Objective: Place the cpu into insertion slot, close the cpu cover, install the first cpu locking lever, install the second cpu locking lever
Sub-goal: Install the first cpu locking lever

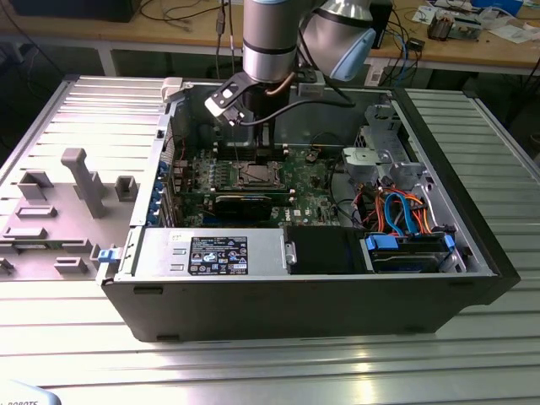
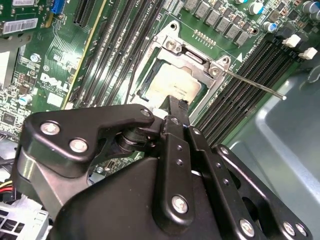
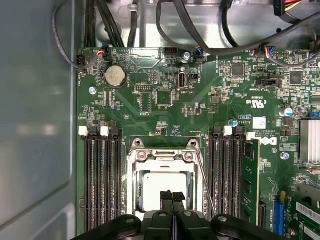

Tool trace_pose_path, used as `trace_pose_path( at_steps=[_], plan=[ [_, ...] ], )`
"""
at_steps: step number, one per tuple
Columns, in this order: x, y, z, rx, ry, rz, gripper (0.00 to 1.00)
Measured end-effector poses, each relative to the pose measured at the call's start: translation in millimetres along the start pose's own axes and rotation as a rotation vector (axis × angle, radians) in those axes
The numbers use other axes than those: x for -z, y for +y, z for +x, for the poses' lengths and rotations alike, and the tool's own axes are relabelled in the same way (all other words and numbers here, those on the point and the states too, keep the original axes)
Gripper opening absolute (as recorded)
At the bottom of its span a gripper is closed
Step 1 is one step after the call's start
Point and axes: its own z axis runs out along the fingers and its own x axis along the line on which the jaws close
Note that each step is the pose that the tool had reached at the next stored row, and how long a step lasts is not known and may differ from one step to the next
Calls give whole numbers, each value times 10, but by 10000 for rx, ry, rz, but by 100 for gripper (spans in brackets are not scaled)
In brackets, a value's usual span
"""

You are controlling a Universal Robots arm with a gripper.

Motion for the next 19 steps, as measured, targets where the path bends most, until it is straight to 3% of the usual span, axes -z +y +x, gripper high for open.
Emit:
trace_pose_path(
  at_steps=[9, 15, 19],
  plan=[
    [156, 0, 0, 0, 0, 0, 11],
    [171, 0, 0, 1, 1, -1, 11],
    [172, 0, 0, 666, -1, 2, 11]
  ],
)
